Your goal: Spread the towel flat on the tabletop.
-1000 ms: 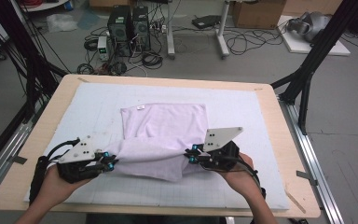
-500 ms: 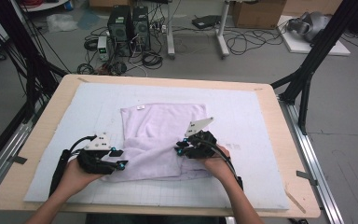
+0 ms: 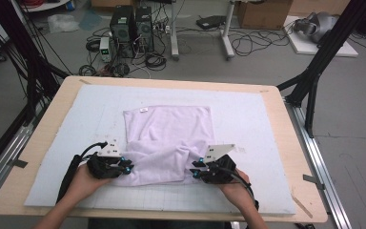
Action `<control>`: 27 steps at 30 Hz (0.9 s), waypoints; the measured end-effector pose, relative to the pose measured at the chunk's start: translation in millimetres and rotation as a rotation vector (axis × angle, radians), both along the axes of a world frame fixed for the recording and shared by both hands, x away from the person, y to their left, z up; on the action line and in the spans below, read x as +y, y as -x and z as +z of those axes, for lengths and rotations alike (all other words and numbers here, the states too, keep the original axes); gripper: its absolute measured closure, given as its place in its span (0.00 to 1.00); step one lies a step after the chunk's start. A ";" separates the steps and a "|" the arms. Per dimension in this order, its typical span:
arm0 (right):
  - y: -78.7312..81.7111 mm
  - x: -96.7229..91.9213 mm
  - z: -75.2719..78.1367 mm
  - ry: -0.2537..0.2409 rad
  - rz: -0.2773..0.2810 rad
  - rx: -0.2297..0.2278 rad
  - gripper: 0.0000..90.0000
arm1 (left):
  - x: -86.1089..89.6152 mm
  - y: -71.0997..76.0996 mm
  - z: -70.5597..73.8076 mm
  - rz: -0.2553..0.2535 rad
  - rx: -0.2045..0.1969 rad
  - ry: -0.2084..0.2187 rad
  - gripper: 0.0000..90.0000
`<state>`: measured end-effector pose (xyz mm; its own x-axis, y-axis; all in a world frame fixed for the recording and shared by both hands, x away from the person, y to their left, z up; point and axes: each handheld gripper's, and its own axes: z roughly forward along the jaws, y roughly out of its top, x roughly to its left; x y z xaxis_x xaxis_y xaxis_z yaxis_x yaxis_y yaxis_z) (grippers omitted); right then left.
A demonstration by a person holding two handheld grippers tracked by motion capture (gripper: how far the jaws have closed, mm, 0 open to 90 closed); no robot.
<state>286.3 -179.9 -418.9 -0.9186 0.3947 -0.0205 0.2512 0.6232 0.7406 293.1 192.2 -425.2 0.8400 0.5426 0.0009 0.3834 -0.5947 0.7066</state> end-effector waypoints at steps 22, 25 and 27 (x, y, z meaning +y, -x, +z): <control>18.2 -42.6 29.3 -0.053 0.003 -0.031 0.96 | 27.3 29.1 29.2 -0.024 -0.026 0.082 0.98; 29.1 -60.6 39.0 -0.066 -0.010 -0.042 0.96 | 27.2 38.2 33.2 -0.034 -0.032 0.108 0.97; 34.2 -72.2 45.8 -0.065 -0.027 -0.060 0.96 | 25.7 41.2 35.4 -0.038 -0.041 0.113 0.96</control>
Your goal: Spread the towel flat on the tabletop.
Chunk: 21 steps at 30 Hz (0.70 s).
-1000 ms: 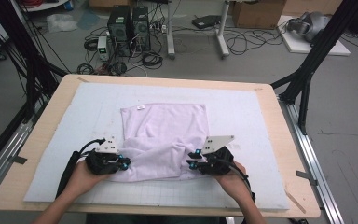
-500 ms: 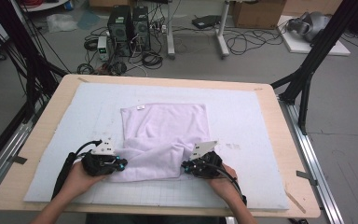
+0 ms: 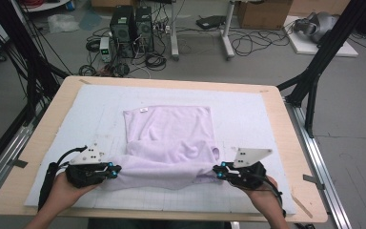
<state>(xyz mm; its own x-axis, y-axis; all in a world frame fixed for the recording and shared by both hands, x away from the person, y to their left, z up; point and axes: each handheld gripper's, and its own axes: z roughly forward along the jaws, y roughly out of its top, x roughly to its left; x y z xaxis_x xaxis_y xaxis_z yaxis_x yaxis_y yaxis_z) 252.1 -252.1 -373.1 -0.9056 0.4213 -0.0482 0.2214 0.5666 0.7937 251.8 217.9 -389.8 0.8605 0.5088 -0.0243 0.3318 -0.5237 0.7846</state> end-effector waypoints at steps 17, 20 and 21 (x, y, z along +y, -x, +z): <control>-25.2 49.5 -37.6 0.043 0.059 0.029 0.61 | -26.6 -37.9 -39.3 -0.011 0.058 -0.108 0.66; -29.3 60.9 -54.4 0.096 0.088 0.068 0.82 | -30.1 -34.7 -43.6 -0.035 0.053 -0.104 0.83; -30.6 62.7 -58.2 0.102 0.104 0.085 0.89 | -30.0 -33.2 -42.6 -0.032 0.049 -0.115 0.89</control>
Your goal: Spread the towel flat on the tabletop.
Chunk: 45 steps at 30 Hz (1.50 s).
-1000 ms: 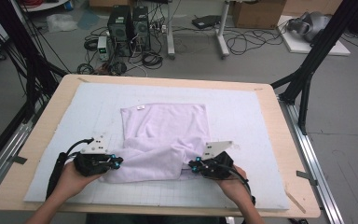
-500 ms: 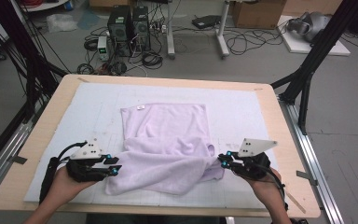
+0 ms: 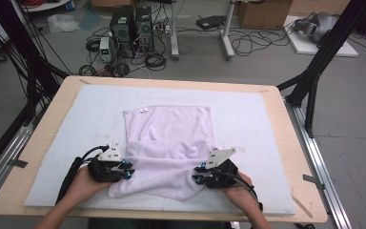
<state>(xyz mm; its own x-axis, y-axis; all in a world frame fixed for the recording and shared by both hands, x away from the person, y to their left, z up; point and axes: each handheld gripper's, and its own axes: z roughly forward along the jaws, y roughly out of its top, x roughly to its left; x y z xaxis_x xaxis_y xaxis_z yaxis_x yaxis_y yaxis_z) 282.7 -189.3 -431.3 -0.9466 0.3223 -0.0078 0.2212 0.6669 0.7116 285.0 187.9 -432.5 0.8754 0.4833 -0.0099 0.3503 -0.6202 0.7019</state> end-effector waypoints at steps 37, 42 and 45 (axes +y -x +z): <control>37.5 5.2 2.8 -0.060 0.115 0.034 0.95 | 15.0 53.5 8.4 -0.056 -0.006 0.015 0.95; 66.4 3.2 17.2 -0.070 0.143 0.018 0.95 | 23.9 80.1 14.5 -0.062 -0.028 0.005 0.96; 81.5 1.9 24.3 -0.082 0.164 0.026 0.94 | 26.9 94.5 20.4 -0.077 -0.014 0.030 0.96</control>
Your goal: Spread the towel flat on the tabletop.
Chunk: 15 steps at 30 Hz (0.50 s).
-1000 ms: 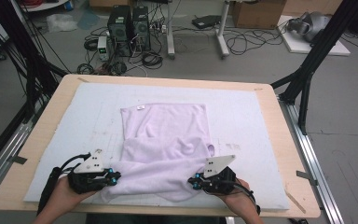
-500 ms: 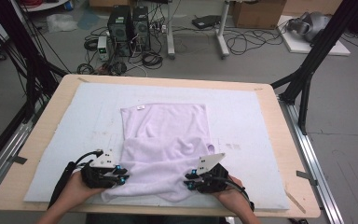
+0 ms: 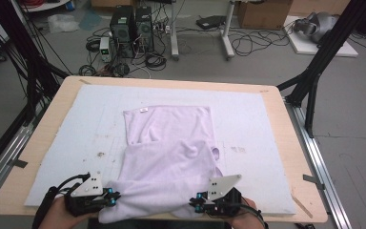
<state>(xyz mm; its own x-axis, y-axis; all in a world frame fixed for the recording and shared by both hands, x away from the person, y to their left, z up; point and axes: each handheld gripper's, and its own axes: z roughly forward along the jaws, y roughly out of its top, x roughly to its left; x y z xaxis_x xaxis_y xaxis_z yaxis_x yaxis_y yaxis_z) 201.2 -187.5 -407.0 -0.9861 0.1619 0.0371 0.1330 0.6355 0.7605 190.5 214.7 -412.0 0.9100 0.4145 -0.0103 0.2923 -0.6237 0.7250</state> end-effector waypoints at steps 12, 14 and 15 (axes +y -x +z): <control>-39.2 -16.4 17.5 0.014 -0.121 -0.107 0.67 | -9.6 -52.5 1.8 0.083 -0.083 0.072 0.62; -54.8 -20.7 4.3 0.048 -0.150 -0.093 0.65 | -17.6 -65.1 -6.2 0.081 -0.054 0.053 0.61; -60.9 -22.1 -3.5 0.046 -0.158 -0.070 0.65 | -22.1 -69.3 -11.2 0.073 -0.031 0.052 0.60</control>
